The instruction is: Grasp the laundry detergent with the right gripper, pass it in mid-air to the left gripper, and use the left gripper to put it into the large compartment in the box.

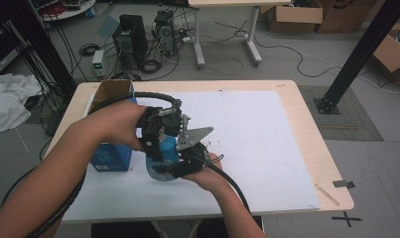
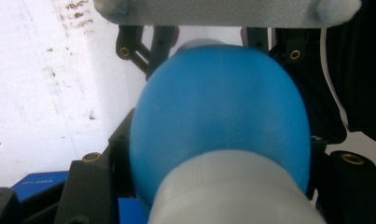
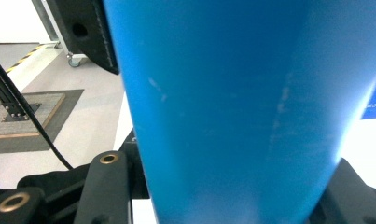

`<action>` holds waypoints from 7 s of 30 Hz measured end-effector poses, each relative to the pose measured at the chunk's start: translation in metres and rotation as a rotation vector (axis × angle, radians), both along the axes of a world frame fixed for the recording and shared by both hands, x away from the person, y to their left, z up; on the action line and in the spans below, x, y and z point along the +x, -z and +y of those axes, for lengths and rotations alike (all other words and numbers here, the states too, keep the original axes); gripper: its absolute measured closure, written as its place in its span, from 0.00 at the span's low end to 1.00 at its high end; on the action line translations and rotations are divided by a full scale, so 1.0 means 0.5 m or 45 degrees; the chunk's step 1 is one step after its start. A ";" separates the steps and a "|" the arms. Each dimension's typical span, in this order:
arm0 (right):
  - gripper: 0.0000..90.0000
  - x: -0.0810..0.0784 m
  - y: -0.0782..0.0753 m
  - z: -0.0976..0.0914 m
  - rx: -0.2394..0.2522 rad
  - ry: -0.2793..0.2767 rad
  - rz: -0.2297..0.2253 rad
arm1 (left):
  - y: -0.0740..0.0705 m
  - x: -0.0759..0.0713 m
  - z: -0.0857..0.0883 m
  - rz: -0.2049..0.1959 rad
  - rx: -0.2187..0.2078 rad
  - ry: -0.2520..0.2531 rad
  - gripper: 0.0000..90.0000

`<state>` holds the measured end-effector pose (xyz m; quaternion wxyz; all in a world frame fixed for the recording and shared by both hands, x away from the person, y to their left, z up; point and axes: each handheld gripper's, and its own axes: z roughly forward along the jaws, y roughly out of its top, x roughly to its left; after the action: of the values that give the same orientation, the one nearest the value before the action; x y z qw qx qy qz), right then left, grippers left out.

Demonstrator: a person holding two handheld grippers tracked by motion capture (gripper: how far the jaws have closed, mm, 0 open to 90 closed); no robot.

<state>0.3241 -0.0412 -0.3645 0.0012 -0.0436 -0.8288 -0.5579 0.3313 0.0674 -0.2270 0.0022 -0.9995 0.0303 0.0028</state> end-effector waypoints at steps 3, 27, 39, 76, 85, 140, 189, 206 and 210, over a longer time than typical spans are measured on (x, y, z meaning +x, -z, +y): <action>0.52 -0.001 -0.002 -0.001 0.007 -0.002 -0.004 | -0.004 -0.004 -0.002 -0.008 0.008 -0.017 0.43; 0.19 -0.010 -0.023 -0.056 -0.101 0.058 0.024 | -0.039 0.023 0.013 0.016 0.017 -0.114 0.44; 0.00 -0.008 -0.094 -0.135 -0.298 0.114 -0.027 | -0.123 0.061 0.048 0.066 0.011 -0.358 0.43; 0.00 0.032 -0.152 -0.239 -1.047 0.049 0.038 | -0.328 0.161 0.333 0.004 -0.017 -1.833 0.43; 0.00 0.032 -0.163 -0.244 -1.091 0.039 0.027 | -0.249 0.179 0.358 0.048 -0.024 -1.850 0.43; 0.00 0.021 -0.130 -0.249 -1.047 0.032 0.042 | 0.125 0.207 0.374 0.038 -0.029 -1.942 0.43; 0.00 0.015 -0.149 -0.242 -1.024 0.037 0.021 | 0.027 0.187 0.368 -0.052 -0.031 -1.942 0.22; 0.00 0.015 -0.153 -0.248 -1.019 0.046 0.023 | -0.045 0.180 0.368 -0.083 -0.060 -1.886 0.09; 0.00 0.015 -0.156 -0.249 -1.012 0.045 0.025 | -0.060 0.181 0.361 -0.103 -0.058 -1.866 0.09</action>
<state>0.3316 -0.1656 -0.2867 -0.0176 -0.0603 -0.9791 -0.1934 0.4216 0.2477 -0.1970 -0.0199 -0.7623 -0.6460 -0.0338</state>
